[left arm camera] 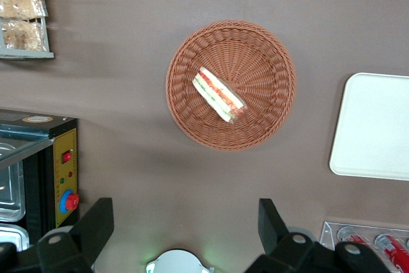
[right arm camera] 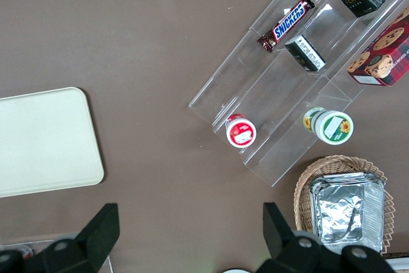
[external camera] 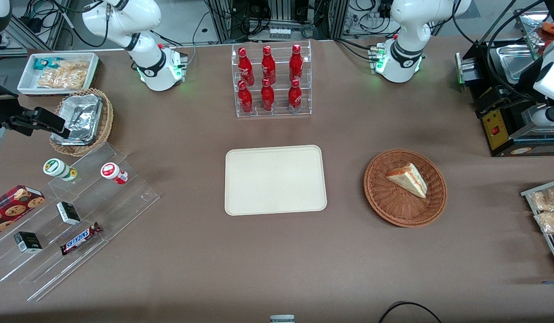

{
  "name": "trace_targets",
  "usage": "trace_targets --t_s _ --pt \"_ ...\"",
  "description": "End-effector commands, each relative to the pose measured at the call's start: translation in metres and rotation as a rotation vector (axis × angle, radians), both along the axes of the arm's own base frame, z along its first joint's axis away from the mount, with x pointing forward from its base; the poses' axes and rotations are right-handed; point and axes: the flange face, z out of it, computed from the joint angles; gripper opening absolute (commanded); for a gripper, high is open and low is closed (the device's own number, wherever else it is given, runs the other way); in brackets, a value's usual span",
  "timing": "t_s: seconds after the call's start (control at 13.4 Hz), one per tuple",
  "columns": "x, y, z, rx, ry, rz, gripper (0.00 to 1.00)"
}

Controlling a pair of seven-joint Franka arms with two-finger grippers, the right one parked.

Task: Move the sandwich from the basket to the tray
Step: 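Move the left gripper down over the sandwich in the wicker basket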

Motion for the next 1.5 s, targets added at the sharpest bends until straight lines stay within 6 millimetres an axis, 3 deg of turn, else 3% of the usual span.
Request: trace_targets --t_s 0.0,0.15,0.22,0.52,0.75,1.05,1.2,1.42 --pt "-0.005 0.000 0.007 -0.009 -0.006 -0.014 1.00" --pt "0.005 0.002 -0.007 -0.003 0.007 -0.004 1.00" --pt "0.011 0.002 -0.027 -0.004 0.044 -0.004 1.00" --pt "0.025 0.000 -0.133 0.005 0.037 0.077 1.00" --pt "0.008 -0.020 -0.203 0.023 -0.063 0.457 1.00" --pt "-0.006 -0.051 -0.252 0.027 -0.101 0.837 1.00" --pt "-0.012 -0.051 -0.277 0.051 -0.064 0.893 1.00" --pt "-0.004 -0.052 -0.303 0.040 -0.051 0.979 1.00"
